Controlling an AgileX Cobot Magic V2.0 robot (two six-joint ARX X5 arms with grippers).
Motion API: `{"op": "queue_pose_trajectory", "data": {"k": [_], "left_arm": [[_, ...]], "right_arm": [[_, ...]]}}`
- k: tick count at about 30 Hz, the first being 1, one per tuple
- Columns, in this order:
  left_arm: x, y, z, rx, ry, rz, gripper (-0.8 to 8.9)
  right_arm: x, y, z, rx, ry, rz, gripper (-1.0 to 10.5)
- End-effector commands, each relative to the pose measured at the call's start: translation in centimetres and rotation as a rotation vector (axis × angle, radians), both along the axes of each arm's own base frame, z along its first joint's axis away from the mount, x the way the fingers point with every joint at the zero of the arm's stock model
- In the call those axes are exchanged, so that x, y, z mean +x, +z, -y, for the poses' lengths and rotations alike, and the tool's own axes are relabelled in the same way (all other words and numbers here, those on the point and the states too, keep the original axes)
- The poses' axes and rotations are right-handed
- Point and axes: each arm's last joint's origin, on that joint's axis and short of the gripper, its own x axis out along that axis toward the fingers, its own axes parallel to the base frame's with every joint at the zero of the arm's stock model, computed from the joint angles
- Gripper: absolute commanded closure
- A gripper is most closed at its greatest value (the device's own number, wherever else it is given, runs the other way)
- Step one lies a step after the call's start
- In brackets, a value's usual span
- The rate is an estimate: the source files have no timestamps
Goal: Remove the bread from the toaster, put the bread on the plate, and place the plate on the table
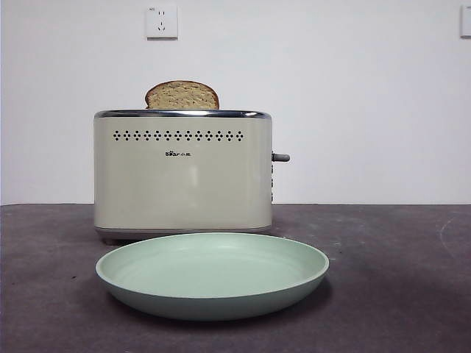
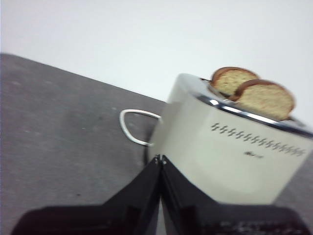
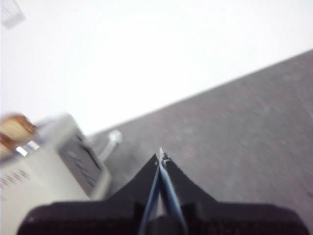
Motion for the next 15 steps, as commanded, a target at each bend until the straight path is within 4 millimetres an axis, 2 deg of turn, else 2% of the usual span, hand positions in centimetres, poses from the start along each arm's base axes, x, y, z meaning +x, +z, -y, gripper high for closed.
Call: {"op": "queue_pose_trajectory", "data": {"k": [1,5,9,15], "left_arm": [[-0.7,2.5,0.0,-0.033,-0.009,0.025,8.19],[-1.4,6.3,0.0,-0.022,-0.011,0.027,8.20],[-1.3,10.4,0.1,0.039,-0.052,0.045,8.19],[0.3,15.9,0.5,0.124,-0.193,0.024,8.20]], "right_arm": [[-0.5,3.1,0.0,0.049,0.030,0.047,9.6],[-0.5,7.5,-0.1,0.001,0.031,0.058,9.6],[0.6,12.0,-0.4,-0.092,0.109,0.078,9.6],[3.2,17.8,-1.4,-0.153,0.378,0.099,9.6]]}}
